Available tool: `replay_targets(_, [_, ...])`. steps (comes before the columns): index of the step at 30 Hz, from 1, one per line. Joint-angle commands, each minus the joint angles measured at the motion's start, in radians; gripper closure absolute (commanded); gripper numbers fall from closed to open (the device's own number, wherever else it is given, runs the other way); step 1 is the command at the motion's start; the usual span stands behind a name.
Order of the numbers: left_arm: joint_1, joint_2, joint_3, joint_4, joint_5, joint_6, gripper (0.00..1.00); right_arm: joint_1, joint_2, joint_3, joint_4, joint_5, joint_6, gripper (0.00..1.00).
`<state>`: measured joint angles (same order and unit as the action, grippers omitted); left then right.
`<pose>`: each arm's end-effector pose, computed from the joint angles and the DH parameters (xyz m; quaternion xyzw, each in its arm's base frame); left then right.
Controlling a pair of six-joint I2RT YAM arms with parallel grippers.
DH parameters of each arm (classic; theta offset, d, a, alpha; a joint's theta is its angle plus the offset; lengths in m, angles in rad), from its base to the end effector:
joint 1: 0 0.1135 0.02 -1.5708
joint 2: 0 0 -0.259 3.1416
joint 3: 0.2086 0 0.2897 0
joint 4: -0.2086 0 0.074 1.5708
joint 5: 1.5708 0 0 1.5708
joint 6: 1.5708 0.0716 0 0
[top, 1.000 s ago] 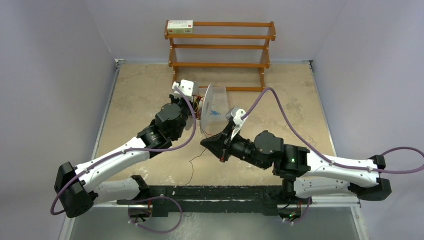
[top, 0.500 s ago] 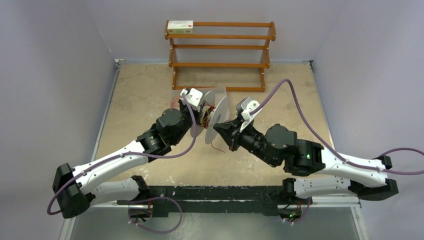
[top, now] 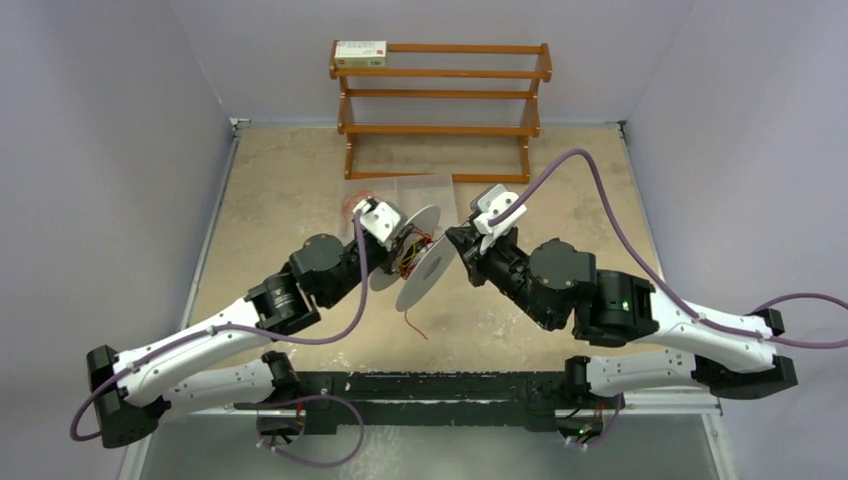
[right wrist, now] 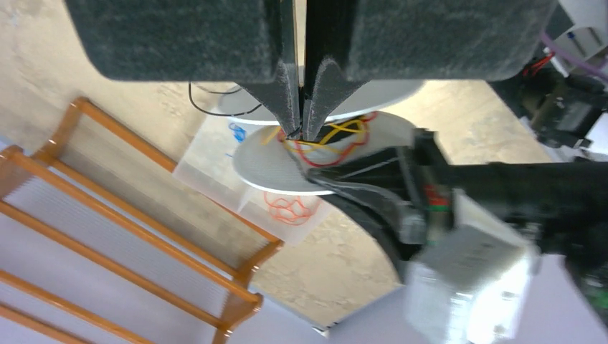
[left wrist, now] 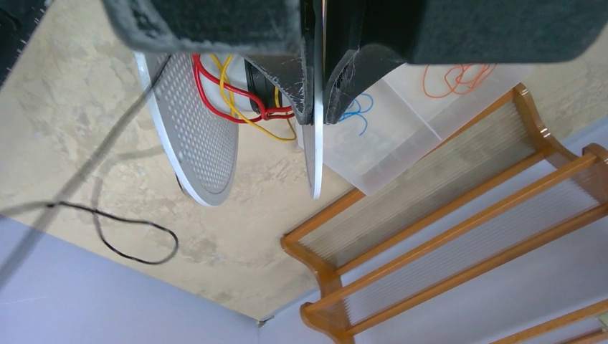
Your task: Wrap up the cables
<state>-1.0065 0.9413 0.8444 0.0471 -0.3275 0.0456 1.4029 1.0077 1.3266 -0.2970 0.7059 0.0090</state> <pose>0.1783 -0.2387 0.3481 0.2617 0.6746 -0.2096 0.6577 0.0893 0.2491 0.4812 -0.2317 0.6618 0.2512 0.6673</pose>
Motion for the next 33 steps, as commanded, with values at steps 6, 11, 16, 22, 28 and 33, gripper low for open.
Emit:
replay_targets(6, [0.0,-0.176,0.03,-0.212,0.244,0.033,1.0,-0.061,-0.076,0.031,0.079,0.18,-0.098,1.0])
replay_targets(11, [0.0,-0.246,0.074,-0.23,0.393,-0.012,1.0,-0.165,-0.116,-0.065,0.08,0.1,-0.032,1.0])
replay_targets(16, [0.0,-0.306,0.077,-0.222,0.453,-0.035,1.0,-0.197,-0.126,-0.158,0.094,0.078,0.015,1.0])
replay_targets(22, [0.0,-0.351,0.094,-0.182,0.445,-0.065,1.0,-0.219,-0.133,-0.259,0.125,0.062,0.078,1.0])
replay_targets(28, [0.001,-0.39,0.099,-0.067,0.343,-0.13,1.0,-0.248,-0.171,-0.433,0.252,0.002,0.206,1.0])
replay_targets(33, [0.0,-0.397,0.101,0.043,0.237,-0.191,1.0,-0.255,-0.189,-0.592,0.393,-0.07,0.279,1.0])
